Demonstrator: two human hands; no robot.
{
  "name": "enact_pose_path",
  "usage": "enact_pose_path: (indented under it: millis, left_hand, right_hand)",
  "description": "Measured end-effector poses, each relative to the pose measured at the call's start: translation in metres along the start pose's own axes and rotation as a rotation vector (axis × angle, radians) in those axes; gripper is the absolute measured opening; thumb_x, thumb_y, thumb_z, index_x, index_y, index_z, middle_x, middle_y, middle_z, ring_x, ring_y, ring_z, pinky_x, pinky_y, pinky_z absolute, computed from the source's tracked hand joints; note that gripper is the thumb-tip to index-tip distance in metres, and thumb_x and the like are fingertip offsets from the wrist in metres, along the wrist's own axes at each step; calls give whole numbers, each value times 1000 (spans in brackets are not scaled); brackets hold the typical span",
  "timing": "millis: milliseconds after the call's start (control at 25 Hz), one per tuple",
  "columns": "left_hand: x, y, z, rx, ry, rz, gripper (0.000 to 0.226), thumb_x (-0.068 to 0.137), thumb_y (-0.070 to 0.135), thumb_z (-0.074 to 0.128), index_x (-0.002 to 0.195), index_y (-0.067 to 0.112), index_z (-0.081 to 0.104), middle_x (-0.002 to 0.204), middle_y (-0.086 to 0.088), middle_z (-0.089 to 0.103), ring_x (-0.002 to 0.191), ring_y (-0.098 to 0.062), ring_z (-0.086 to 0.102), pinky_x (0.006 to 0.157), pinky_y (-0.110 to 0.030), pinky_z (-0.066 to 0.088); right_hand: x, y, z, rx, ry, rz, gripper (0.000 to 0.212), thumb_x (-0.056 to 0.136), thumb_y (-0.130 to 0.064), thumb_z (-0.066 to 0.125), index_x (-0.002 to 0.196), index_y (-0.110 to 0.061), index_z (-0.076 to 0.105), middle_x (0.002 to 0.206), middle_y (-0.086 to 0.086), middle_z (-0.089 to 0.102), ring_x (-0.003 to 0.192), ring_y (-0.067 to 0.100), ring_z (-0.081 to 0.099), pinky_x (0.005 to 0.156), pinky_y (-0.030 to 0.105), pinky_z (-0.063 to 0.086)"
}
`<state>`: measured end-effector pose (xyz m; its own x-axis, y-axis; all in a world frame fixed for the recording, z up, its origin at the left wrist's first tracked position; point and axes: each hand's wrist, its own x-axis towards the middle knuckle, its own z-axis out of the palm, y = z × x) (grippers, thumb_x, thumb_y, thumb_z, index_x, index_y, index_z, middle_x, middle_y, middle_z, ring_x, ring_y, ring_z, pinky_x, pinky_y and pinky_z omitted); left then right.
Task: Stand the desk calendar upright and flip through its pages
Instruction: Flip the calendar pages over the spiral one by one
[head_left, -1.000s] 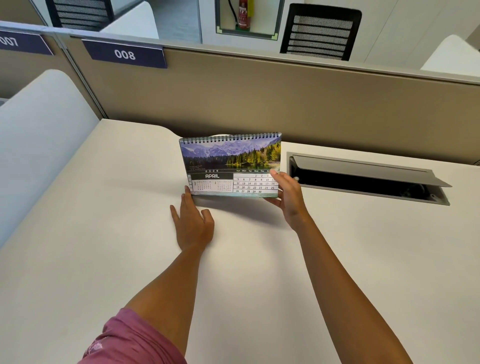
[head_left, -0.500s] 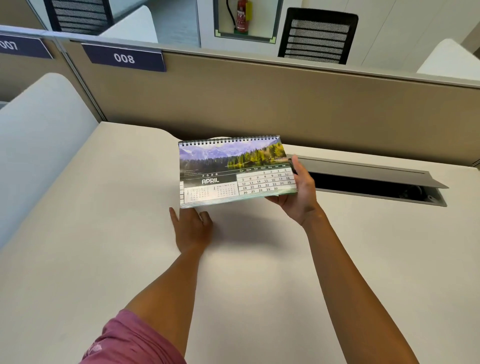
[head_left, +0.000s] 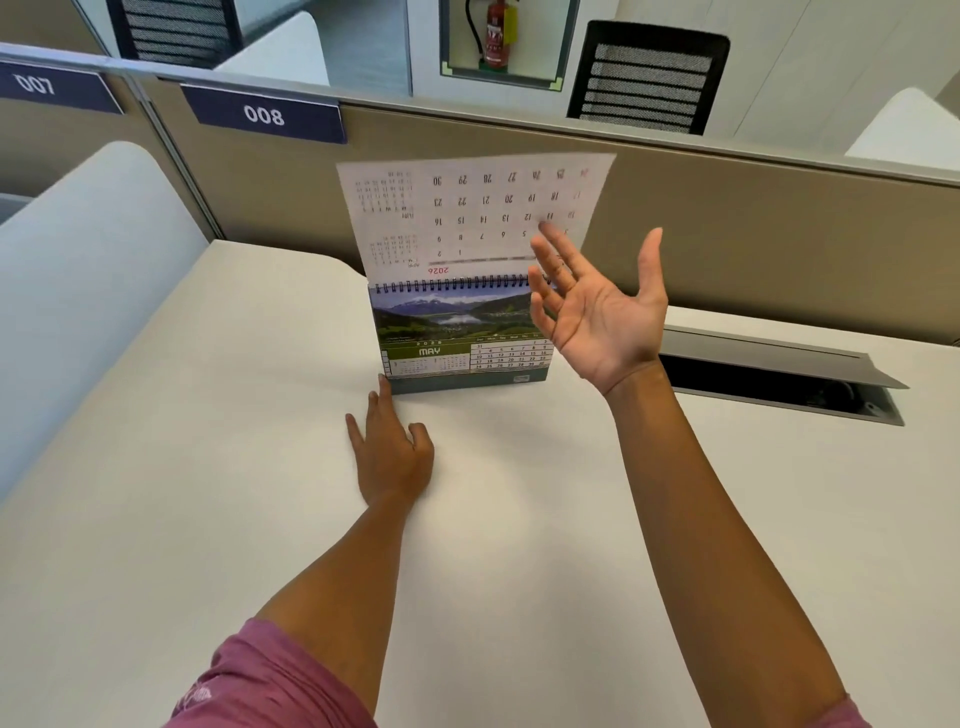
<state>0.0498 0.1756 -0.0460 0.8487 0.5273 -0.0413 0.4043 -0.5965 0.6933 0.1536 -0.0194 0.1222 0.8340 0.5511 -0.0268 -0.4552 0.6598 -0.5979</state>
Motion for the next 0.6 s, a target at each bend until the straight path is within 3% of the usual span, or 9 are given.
enact_pose_path:
  millis: [320, 600]
  left_hand:
    - [-1, 1, 0, -12, 20, 26, 70, 95, 17, 43, 157, 23, 10, 162, -4, 24, 151, -23, 11, 125, -45, 3]
    - [-4, 5, -3, -8, 17, 12, 70, 96, 17, 45, 157, 22, 10, 162, -6, 25, 151, -26, 11, 125, -47, 4]
  right_hand:
    - [10, 3, -4, 26, 119, -69, 86, 87, -73, 33, 145, -10, 42, 125, 5, 64, 99, 18, 63, 82, 30, 51]
    - [11, 6, -4, -146, 223, -112, 71, 92, -65, 33, 138, -14, 52, 122, 4, 66, 96, 15, 63, 82, 28, 49]
